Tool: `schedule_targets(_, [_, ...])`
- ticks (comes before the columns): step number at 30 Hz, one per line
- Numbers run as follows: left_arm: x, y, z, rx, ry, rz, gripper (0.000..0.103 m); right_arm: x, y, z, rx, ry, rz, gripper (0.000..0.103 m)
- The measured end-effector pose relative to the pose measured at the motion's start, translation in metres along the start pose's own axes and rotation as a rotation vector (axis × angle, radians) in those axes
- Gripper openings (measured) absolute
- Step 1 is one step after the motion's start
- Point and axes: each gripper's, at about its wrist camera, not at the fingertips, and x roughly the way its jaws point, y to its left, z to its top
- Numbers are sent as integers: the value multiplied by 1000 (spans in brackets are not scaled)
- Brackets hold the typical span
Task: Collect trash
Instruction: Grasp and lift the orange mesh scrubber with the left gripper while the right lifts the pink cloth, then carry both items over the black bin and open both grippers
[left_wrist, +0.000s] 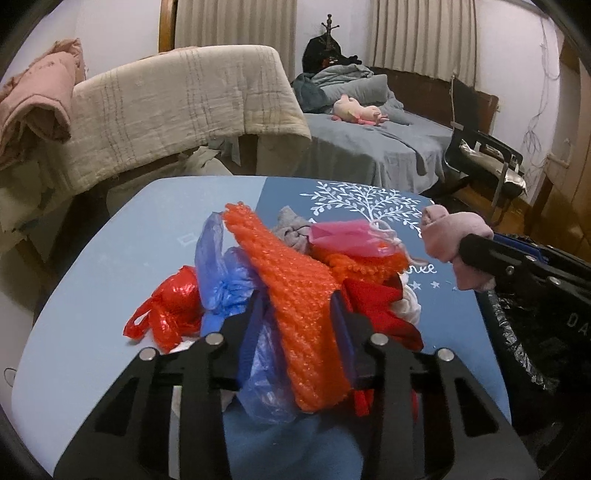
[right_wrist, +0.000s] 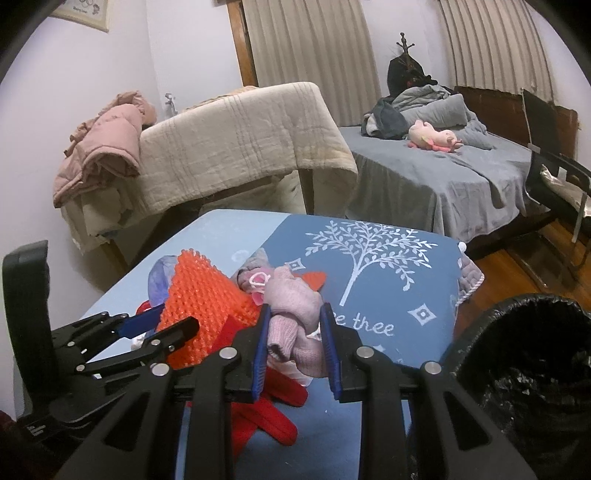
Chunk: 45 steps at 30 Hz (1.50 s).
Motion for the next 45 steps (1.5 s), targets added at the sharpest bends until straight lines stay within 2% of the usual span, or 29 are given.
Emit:
schedule_targets(3, [2,-4,-1,4,2,-12,21,-1,-1,0,3,-1,1,26])
schedule_targets(6, [0,-4,0,3,-8,-19,15,-4,-3,-1,3,-6,-1,26])
schedule_targets(16, [-44,-9,20,14,-165,-7,13,-24,0,8,-3,-57,4,26])
schedule_targets(24, [-71,-20,30,23,-217,-35,13,-46,-3,15,11,-97,-13,26])
schedule_targets(33, [-78,-67,36,62,-215,-164,13,-88,-45,11,60,-133,-122,26])
schedule_targets(41, [-65,-136,34,129,-173,-331,13,-121,-102,-8,138,-133,-271,26])
schedule_targets(45, [-57,-168,30,170,-159,-391,13,-135,-129,-18,177,-134,-336,26])
